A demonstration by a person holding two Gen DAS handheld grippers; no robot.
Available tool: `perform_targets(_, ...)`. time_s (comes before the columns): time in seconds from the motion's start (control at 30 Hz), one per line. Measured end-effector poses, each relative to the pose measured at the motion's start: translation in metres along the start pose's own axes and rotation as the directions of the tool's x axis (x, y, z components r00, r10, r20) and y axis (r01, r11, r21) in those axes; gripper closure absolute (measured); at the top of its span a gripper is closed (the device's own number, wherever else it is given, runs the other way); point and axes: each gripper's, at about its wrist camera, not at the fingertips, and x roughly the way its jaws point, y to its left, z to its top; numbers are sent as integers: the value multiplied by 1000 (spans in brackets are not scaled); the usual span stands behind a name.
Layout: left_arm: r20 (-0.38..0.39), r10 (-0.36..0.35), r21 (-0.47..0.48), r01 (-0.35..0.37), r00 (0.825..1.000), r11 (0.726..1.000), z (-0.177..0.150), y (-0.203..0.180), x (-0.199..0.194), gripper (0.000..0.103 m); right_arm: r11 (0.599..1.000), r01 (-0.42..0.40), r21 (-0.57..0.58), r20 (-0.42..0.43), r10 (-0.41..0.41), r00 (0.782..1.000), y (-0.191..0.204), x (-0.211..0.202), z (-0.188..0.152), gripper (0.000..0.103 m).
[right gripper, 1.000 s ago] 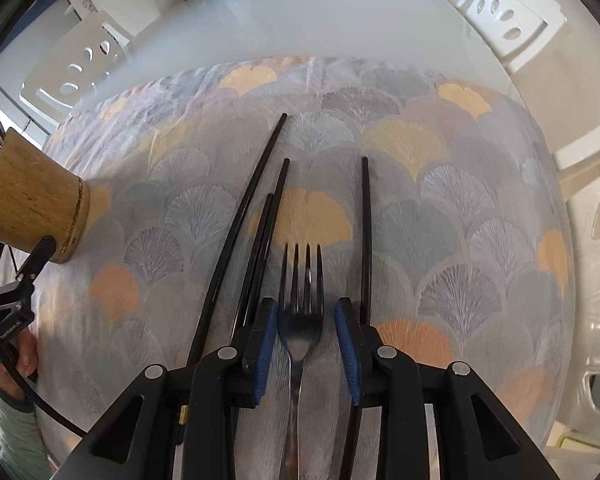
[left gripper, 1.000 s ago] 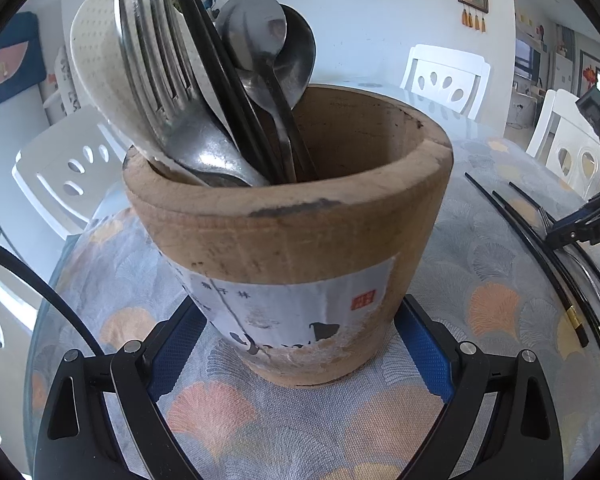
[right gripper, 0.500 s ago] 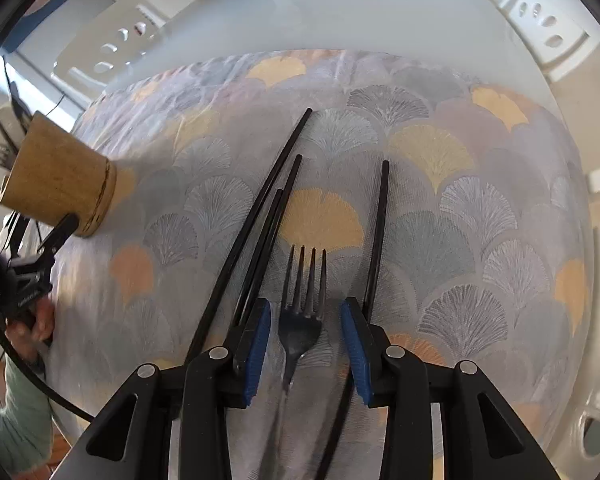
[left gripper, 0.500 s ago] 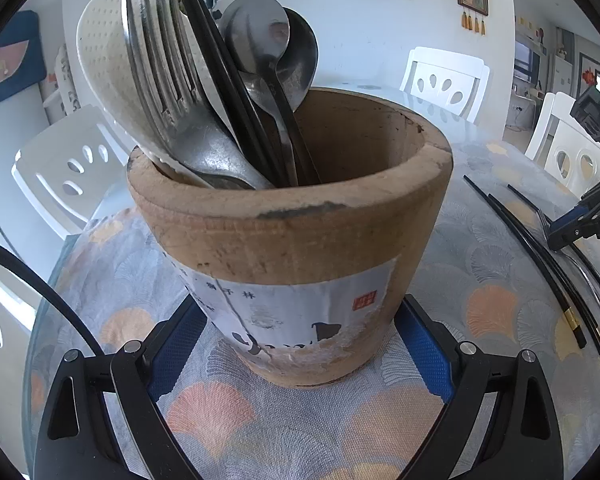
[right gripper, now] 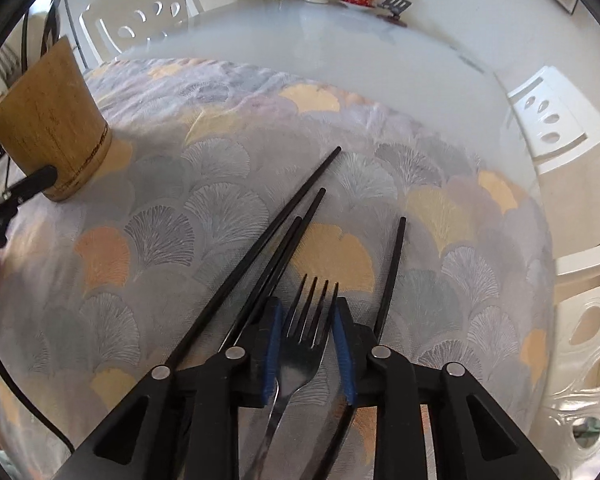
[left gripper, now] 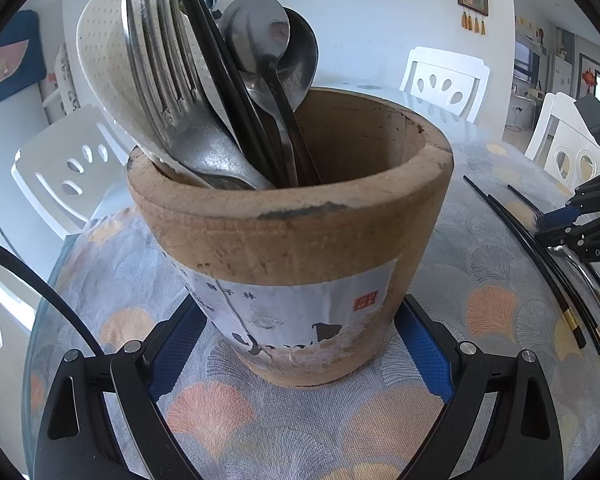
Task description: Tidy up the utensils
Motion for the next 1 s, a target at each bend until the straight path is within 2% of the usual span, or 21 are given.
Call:
perform_targets(0.1,-1,-2,-1,2,1000,1000,0,0,0,8,999,35,-5,0,-35,999,5,-3,-1,82)
perform_targets(0.23,0,-2,-1,2,1000,1000,0,0,0,8,998,30,55,-46,-27,999,0,-3,2,82)
perform_targets(0.37,5,-5,-5,5,1000,1000,0,2,-1,8,993,105,52,-70,-101,992,10,-5,2,82)
perform_targets(0.5,9,-7,-7,7,1000,1000,-2,4,-2,8,992,115,60,-46,-113,993,20,-16,2,82)
perform_targets(0.63,8,-8,-7,8,1000,1000,-2,4,-2,8,990,102,101,18,-104,994,18,-39,-2,82)
perform_targets(0.77,8,-10,-8,10,1000,1000,-3,5,-2,8,988,69,140,136,-88,987,14,-76,-6,83)
perform_targets(0.8,8,-10,-8,10,1000,1000,-3,5,-2,8,988,49,145,196,-77,978,14,-91,-9,83)
perform_targets(1.0,7,-5,0,5,1000,1000,-3,2,-2,8,983,51,177,347,-111,931,26,-136,-8,83)
